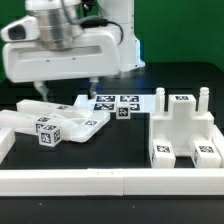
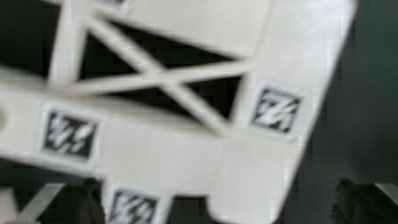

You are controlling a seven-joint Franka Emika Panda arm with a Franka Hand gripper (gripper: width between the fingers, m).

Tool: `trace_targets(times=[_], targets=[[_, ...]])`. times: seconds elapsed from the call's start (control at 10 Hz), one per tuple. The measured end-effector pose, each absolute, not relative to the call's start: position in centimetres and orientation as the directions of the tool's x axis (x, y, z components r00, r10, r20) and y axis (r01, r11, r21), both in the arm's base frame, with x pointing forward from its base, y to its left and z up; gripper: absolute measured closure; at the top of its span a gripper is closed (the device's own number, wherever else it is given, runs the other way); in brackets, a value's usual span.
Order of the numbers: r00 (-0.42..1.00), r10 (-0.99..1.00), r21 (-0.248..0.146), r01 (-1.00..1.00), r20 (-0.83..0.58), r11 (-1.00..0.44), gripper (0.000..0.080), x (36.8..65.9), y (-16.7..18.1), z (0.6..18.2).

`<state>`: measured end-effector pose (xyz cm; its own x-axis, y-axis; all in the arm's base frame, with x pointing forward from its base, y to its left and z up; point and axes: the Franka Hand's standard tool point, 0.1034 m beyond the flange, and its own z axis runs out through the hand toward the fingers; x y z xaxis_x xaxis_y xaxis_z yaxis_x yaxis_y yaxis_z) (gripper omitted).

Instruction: Assemble chair

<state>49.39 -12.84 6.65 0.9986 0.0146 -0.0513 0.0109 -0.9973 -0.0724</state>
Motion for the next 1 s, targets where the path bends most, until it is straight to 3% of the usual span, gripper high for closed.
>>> trace_targets(times=[0.1, 0.4, 0.8, 1.0], targets=[[0.993, 0.114, -0.028, 0.114, -0.012, -0.993, 0.0151, 50.5, -12.4, 7.1], [0.995, 0.100, -0.037, 0.100, -0.017, -0.994, 0.0151, 50.3, -12.1, 6.8], [0.998, -0.056, -0.082, -0.059, -0.041, -0.995, 0.0151, 51.7, -14.6, 4.7], [0.998, -0.051, -0.080, -0.054, -0.042, -0.995, 0.0151, 51.8, -14.6, 4.7]])
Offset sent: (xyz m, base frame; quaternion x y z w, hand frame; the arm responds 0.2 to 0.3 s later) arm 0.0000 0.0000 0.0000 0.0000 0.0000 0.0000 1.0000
